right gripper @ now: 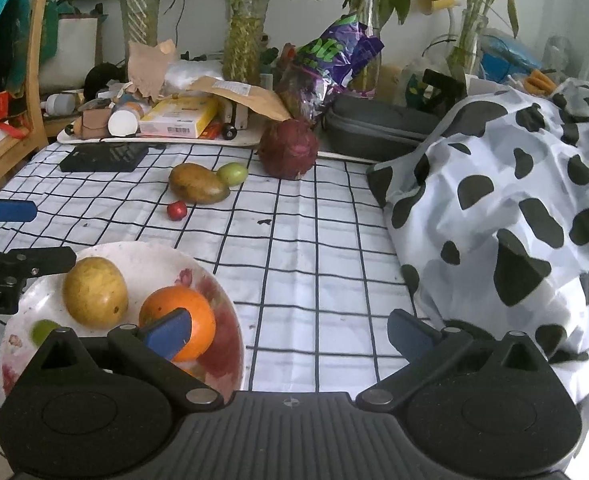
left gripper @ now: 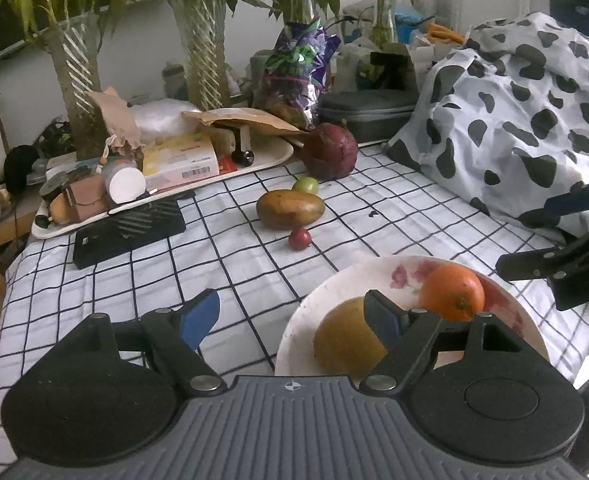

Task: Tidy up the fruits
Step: 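Move both open grippers from the plate toward the loose mango and red fruit, then grasp the small red fruit with the left gripper while the right gripper grasps the brown mango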

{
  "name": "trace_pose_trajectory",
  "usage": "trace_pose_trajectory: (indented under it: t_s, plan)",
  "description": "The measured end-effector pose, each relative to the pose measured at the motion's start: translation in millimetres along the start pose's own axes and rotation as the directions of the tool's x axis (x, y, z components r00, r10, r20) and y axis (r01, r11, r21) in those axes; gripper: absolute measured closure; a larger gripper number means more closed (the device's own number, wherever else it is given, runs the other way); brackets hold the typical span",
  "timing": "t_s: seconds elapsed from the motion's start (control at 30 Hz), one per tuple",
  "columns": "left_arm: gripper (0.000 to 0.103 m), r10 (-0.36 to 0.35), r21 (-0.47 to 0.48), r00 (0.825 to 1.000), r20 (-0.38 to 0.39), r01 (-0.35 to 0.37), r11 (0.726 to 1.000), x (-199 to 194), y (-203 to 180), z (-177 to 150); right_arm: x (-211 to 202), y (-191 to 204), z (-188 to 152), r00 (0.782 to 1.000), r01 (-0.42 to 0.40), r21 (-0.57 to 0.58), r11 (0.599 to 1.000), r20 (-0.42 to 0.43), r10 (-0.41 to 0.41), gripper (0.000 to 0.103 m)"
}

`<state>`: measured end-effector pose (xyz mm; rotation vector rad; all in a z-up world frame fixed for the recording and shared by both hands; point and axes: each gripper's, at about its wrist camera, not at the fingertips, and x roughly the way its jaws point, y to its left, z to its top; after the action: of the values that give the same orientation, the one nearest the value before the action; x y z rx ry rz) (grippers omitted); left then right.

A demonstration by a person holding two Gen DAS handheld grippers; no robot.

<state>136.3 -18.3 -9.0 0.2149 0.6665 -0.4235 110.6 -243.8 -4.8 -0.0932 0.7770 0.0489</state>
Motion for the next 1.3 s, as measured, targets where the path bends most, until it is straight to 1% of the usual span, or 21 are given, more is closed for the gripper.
trace_pose_trajectory:
  t_s: [0.13,0.33,0.5,0.7,0.8,0.87,0.9,0.93,1.0,1.07,1.1,1.2,1.3]
  plan:
    - [0.024,-0.011,0.001,1.0,-0.009,0.011,1.0,12.7,3.3,5.0,9.3,-0.7,7.7,1.0,0.002,-0.011,1.0,-0.004,-0.002,0.0]
    - [0.024,-0.048,0.017,0.999,-0.017,0.048,0.999,30.9,7.0,13.8,26.3,-1.6,21.6,1.0,0.0,-0.03,1.0,-0.008,-0.001,0.0]
    - [0.025,-0.054,0.034,0.998,-0.014,0.055,0.998,46.0,11.0,22.1,41.3,-3.3,33.8,1.0,-0.006,-0.039,0.999,-0.012,0.006,0.0]
    - [0.025,-0.135,0.003,0.991,-0.016,0.135,0.991,64.8,22.3,33.1,61.3,-5.2,46.4,1.0,-0.015,-0.055,0.998,-0.024,0.013,0.0]
    - [0.026,-0.154,-0.002,0.988,-0.008,0.154,0.988,74.1,26.8,37.0,71.5,-6.6,52.3,0.999,-0.015,-0.059,0.998,-0.033,0.013,0.0]
    - [0.03,-0.162,0.004,0.987,-0.013,0.162,0.987,81.8,28.9,39.7,77.3,-8.1,56.5,0.999,-0.017,-0.06,0.998,-0.034,0.015,0.0]
    - [0.041,-0.173,0.006,0.985,-0.019,0.173,0.985,85.9,29.7,40.9,80.0,-8.9,58.2,0.999,-0.017,-0.059,0.998,-0.036,0.015,0.0]
    - [0.048,-0.182,0.006,0.983,-0.03,0.182,0.983,90.8,30.6,41.9,83.2,-9.5,60.0,0.999,-0.016,-0.059,0.998,-0.039,0.014,0.0]
    - [0.049,-0.191,0.016,0.98,-0.05,0.192,0.981,100.5,31.2,42.9,89.2,-10.2,63.4,0.999,-0.017,-0.061,0.998,-0.043,0.014,0.0]
    - [0.054,-0.196,0.039,0.978,-0.07,0.199,0.979,109.8,29.5,43.8,94.7,-10.7,66.5,0.999,-0.018,-0.066,0.998,-0.045,0.015,0.0]
    - [0.058,-0.2,0.05,0.977,-0.078,0.204,0.978,113.3,28.7,44.2,97.3,-10.5,67.8,0.999,-0.018,-0.069,0.997,-0.047,0.015,0.0]
    - [0.06,-0.212,0.08,0.972,-0.1,0.22,0.972,123.6,26.7,44.9,104.1,-9.3,71.9,0.999,-0.025,-0.084,0.996,-0.049,0.021,0.0]
    - [0.067,-0.21,0.098,0.97,-0.125,0.222,0.97,133.4,26.9,46.0,110.8,-8.3,75.5,0.999,-0.025,-0.105,0.994,-0.051,0.02,0.0]
